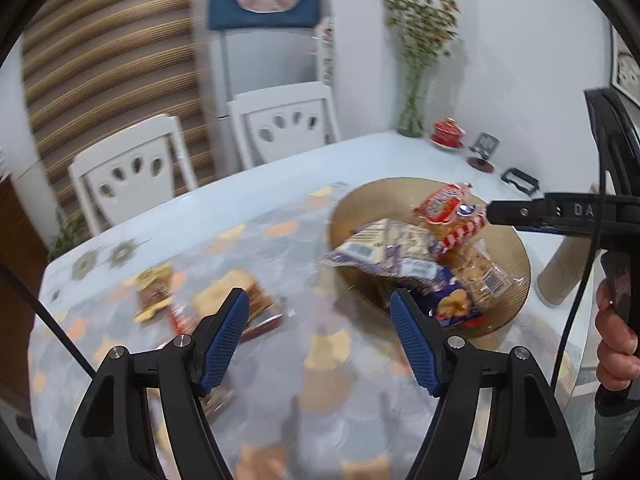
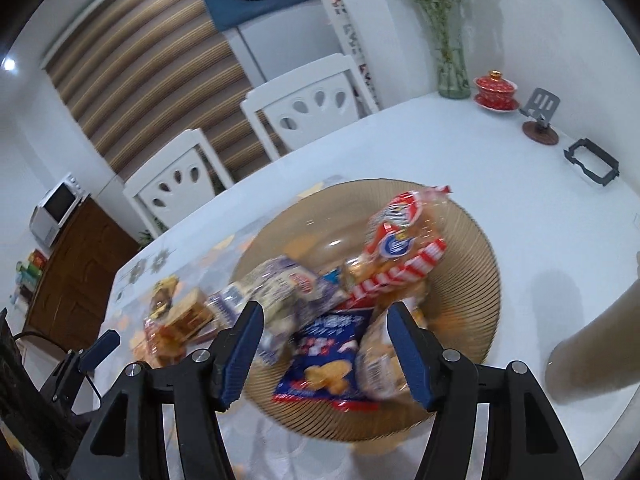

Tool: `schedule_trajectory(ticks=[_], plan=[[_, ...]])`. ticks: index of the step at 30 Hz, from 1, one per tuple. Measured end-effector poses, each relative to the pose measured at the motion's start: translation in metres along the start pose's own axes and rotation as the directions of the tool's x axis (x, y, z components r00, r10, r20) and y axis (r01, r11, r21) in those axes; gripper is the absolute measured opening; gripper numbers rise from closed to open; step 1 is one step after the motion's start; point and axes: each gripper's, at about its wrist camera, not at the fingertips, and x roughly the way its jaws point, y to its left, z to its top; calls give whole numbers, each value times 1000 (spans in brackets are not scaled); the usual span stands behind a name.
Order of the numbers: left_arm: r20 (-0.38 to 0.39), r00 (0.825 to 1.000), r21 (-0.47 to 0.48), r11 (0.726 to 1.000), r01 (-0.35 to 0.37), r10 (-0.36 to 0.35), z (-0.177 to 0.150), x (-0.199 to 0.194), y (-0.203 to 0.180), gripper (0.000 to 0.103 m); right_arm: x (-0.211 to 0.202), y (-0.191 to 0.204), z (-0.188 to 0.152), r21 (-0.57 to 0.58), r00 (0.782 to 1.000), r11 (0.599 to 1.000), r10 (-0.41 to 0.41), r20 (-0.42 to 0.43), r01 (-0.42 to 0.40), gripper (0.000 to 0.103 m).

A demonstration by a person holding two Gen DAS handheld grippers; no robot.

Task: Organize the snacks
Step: 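Move both open grippers back over the remaining snacks on the table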

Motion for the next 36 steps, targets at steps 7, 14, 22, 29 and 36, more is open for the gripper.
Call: schedule_trajectory(ticks=[7, 14, 22, 29, 36], plan=[[-38, 991, -157, 979, -133, 128, -42, -40, 51, 71, -10, 45, -25, -105, 996, 991, 83, -28, -86, 62], [-149, 965, -283, 926, -249, 214, -112, -54, 98, 71, 14, 102, -78, -239, 977, 953, 151, -151, -184, 63], [-252, 941, -317, 899, -301, 225, -170, -33, 119, 71, 85, 136, -153, -332, 942, 911, 141, -303, -243, 63], [-236, 945, -338, 892, -300, 228, -186, -28, 130, 71, 108, 147, -183, -436, 954, 870, 111, -277, -228, 63], [-216, 954, -384, 880, -280, 209, -199, -25, 136, 71, 107, 154, -199, -518, 970, 832, 93, -223, -198, 73]])
